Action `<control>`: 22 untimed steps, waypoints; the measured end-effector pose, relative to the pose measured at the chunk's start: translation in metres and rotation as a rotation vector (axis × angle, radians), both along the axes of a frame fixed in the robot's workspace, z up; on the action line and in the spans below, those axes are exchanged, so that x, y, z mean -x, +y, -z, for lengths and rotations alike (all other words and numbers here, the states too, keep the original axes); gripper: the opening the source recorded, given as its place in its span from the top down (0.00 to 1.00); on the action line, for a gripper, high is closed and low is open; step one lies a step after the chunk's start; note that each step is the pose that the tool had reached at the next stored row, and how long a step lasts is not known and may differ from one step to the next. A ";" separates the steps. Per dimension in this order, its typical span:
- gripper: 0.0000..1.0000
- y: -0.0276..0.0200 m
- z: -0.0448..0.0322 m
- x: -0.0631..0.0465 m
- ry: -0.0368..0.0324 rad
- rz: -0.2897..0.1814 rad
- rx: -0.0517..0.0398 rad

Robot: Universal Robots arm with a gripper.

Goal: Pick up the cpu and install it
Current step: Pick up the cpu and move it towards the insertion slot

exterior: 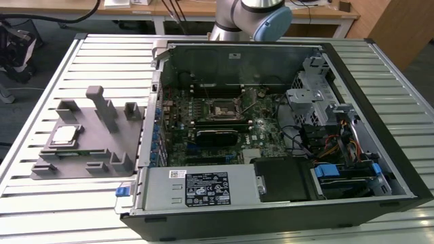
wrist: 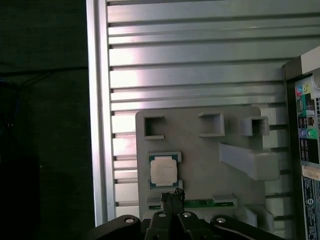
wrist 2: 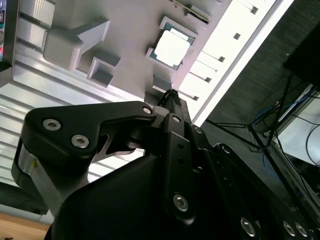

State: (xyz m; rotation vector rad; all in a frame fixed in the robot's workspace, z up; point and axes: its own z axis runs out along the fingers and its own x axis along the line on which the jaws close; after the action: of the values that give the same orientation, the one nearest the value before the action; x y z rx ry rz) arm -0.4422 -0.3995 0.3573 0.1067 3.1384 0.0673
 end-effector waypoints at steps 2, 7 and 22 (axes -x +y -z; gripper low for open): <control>0.84 0.0000 0.0036 0.000 -0.0002 -0.003 0.0000; 0.65 0.0000 0.0080 0.000 -0.0003 -0.006 0.0000; 0.47 -0.0001 0.0190 0.000 -0.0004 -0.008 0.0000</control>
State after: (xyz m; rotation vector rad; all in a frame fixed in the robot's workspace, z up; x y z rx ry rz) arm -0.4425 -0.3996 0.3382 0.0943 3.1385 0.0674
